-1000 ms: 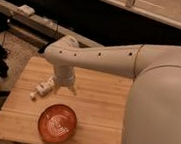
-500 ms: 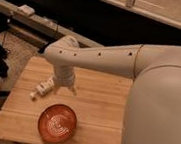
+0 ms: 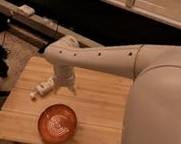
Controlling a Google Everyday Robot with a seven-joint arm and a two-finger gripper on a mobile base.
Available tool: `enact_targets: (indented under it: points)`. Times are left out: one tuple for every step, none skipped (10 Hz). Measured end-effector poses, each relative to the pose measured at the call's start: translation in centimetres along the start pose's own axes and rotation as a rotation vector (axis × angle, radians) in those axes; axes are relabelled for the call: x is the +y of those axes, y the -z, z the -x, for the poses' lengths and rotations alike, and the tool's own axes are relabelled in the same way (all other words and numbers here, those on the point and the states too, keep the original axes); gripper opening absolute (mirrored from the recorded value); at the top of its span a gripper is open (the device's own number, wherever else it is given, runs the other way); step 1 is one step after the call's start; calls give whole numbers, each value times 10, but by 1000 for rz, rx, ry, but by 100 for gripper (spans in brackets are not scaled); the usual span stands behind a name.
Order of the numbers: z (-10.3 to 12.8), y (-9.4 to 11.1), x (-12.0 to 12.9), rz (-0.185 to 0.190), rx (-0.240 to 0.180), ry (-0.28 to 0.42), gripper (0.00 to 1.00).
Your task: Place the bottle in the ceramic bowl
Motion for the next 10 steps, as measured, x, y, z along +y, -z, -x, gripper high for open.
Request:
enact_targets:
  points:
    - [0,0,0,0,0,0,65]
    - [0,0,0,0,0,0,65]
    - [0,0,0,0,0,0,65]
    - [0,0,0,0,0,0,65]
    - [0,0,0,0,0,0,65]
    - [0,0,0,0,0,0,65]
    - [0,0,0,0,0,0,65]
    - [0,0,0,0,0,0,65]
    - [0,1,-1,-3,1,-1,65]
    - [2,3,-5,-19,13,5,65]
